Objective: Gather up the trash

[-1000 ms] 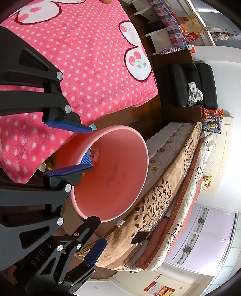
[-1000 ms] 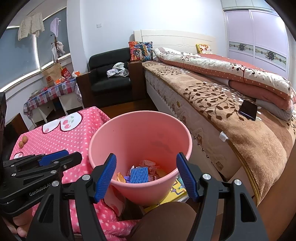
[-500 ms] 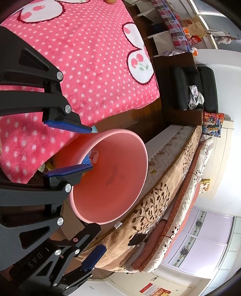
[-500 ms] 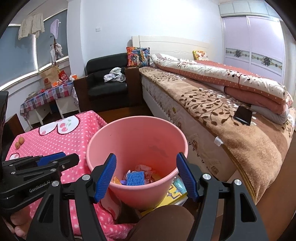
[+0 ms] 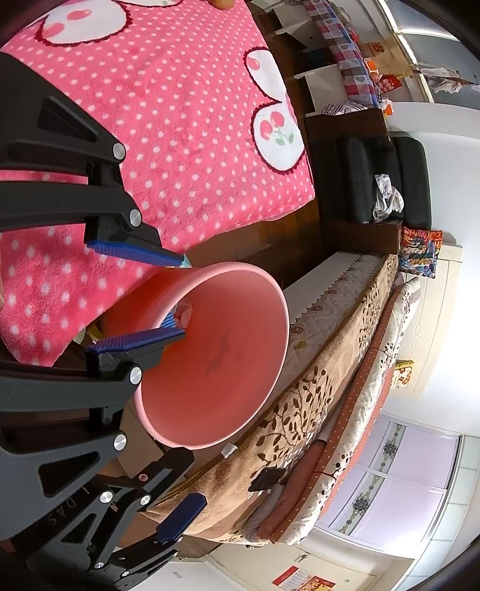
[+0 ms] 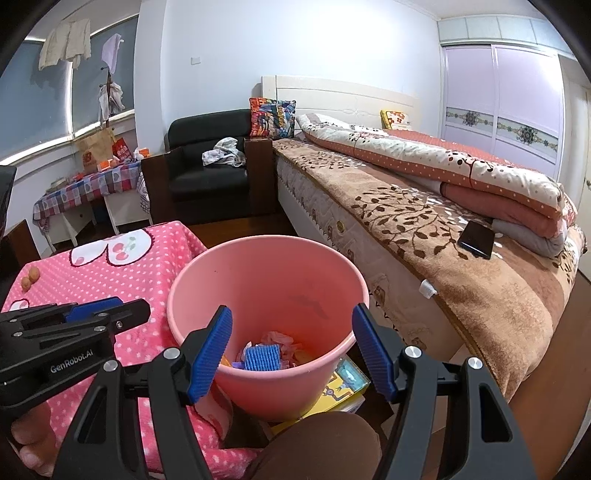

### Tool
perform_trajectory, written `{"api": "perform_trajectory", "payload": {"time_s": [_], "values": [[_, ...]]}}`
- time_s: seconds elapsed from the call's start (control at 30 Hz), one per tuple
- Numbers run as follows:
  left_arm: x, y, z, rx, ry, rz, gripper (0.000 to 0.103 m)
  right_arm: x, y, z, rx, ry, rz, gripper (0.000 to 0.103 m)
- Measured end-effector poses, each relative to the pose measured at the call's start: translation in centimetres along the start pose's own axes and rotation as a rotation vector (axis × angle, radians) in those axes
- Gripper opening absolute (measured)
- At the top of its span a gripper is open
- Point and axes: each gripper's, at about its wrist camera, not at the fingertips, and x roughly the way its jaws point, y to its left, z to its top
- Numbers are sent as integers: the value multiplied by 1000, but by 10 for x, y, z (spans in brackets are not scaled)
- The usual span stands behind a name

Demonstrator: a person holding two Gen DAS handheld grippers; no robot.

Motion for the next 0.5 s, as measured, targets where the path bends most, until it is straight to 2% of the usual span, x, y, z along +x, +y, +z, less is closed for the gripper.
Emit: {"api": "perform_trajectory", "payload": {"time_s": [0.5], "values": [[-2, 2, 1, -5, -4, -3, 35, 1, 2, -1, -3, 3, 4, 67]]}}
